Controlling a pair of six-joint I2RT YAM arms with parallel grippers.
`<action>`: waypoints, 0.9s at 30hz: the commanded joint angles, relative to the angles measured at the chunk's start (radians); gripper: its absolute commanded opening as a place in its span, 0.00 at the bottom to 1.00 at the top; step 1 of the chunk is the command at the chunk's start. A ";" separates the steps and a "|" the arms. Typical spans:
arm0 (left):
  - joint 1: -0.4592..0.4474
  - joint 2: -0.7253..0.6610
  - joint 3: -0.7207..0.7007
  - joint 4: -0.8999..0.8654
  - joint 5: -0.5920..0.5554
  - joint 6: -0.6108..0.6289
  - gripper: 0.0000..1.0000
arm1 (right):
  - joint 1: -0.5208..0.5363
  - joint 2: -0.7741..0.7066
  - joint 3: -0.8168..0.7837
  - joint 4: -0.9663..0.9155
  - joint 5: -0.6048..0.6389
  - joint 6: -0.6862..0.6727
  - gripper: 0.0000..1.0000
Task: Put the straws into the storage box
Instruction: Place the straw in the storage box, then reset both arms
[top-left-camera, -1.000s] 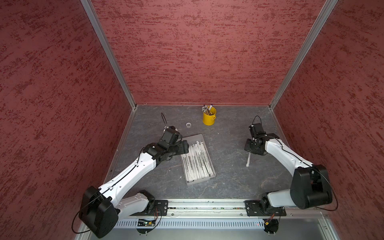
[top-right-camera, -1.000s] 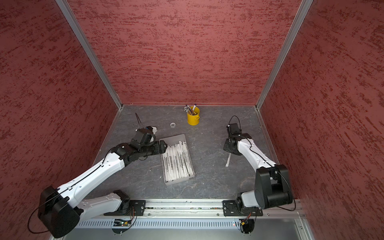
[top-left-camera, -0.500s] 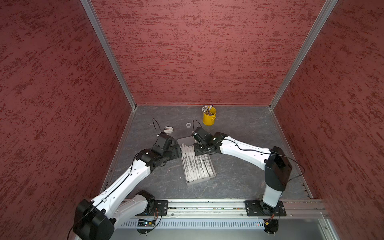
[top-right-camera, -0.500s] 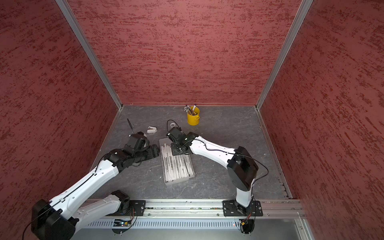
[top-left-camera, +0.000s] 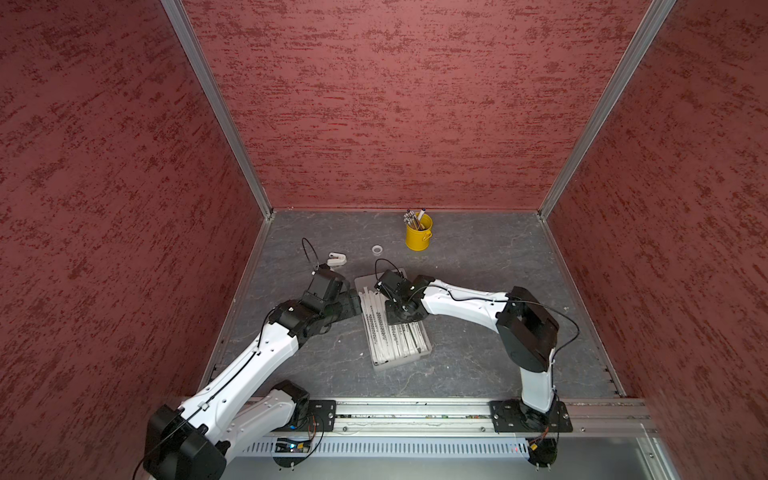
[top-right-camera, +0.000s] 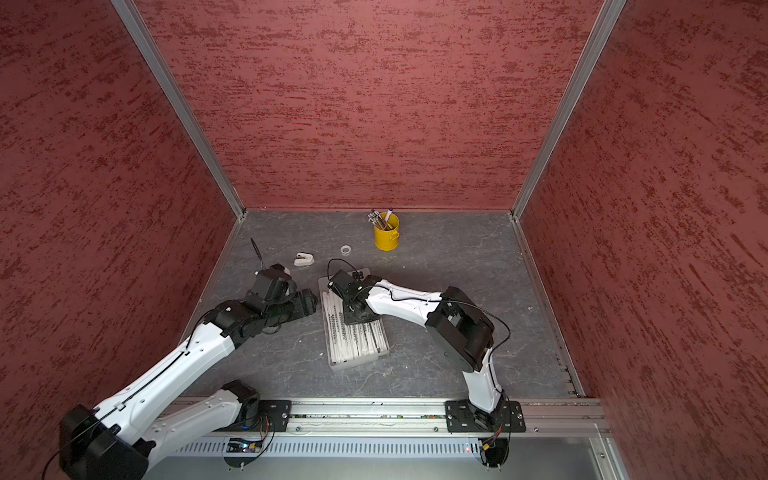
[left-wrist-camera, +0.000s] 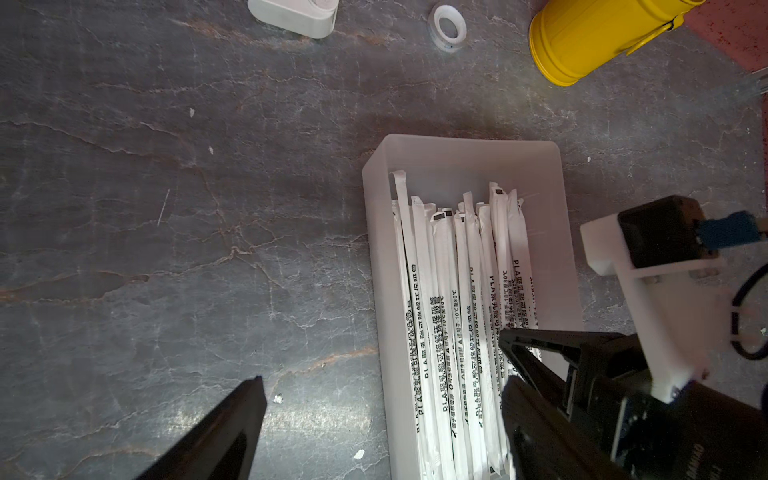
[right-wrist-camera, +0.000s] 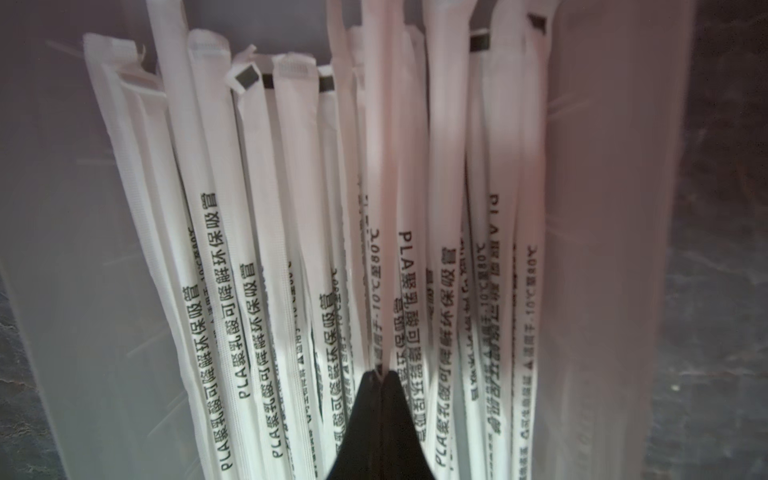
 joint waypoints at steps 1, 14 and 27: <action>0.006 -0.020 0.013 -0.010 -0.027 -0.003 0.91 | 0.010 -0.011 -0.011 0.000 0.001 0.018 0.12; 0.001 -0.199 0.031 -0.075 -0.277 0.133 0.91 | -0.079 -0.496 -0.188 -0.003 0.125 -0.069 0.47; 0.105 -0.276 -0.418 0.861 -0.639 0.647 0.98 | -0.652 -0.959 -0.815 0.805 0.584 -0.719 0.98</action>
